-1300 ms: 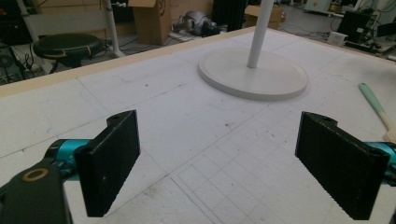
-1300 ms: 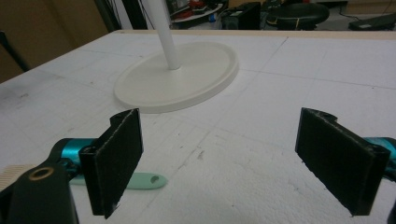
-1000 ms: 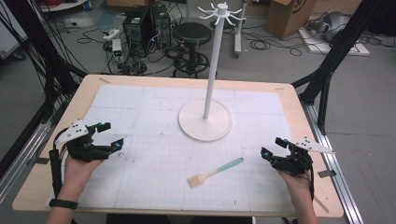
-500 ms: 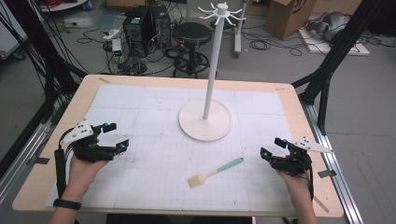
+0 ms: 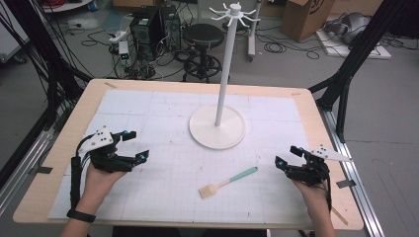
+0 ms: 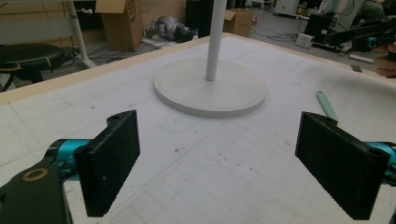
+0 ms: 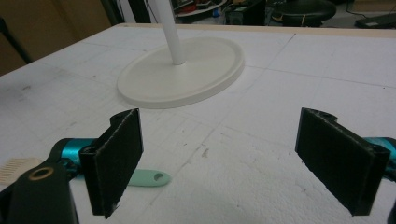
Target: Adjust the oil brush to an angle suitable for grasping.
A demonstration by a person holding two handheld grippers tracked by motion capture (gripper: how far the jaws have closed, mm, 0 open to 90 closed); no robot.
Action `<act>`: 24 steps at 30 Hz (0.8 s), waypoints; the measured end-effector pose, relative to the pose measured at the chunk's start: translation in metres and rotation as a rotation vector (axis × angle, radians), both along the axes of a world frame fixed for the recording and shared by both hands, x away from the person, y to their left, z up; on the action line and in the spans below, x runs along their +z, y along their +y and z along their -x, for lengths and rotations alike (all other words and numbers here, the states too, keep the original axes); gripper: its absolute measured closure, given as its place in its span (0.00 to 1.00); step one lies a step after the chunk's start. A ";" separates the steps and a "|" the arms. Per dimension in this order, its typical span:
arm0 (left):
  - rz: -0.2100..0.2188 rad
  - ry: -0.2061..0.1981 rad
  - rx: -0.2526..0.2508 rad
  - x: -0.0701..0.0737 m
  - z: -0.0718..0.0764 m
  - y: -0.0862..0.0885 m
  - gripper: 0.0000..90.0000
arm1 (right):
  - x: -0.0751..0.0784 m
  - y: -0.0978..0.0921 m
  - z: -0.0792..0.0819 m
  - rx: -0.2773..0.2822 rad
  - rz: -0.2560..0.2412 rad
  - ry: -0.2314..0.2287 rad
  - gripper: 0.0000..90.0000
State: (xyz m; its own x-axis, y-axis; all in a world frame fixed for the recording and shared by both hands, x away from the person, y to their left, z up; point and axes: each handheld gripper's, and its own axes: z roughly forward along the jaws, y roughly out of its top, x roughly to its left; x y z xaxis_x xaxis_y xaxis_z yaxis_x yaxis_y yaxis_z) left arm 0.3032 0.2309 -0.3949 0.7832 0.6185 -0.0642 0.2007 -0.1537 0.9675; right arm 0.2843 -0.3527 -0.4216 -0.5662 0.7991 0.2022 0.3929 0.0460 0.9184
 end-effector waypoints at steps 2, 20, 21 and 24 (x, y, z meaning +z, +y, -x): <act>-0.002 0.002 -0.004 0.000 -0.001 -0.004 0.16 | 0.000 0.000 0.000 -0.001 0.000 0.001 0.16; -0.013 0.023 -0.073 -0.004 -0.006 -0.046 0.16 | 0.000 0.004 -0.001 0.007 0.010 0.005 0.16; -0.012 0.027 -0.076 -0.004 -0.006 -0.049 0.16 | 0.000 0.004 -0.001 0.006 0.010 0.004 0.16; -0.021 0.034 -0.095 -0.005 -0.006 -0.059 0.16 | -0.001 0.004 -0.001 0.006 0.013 0.005 0.16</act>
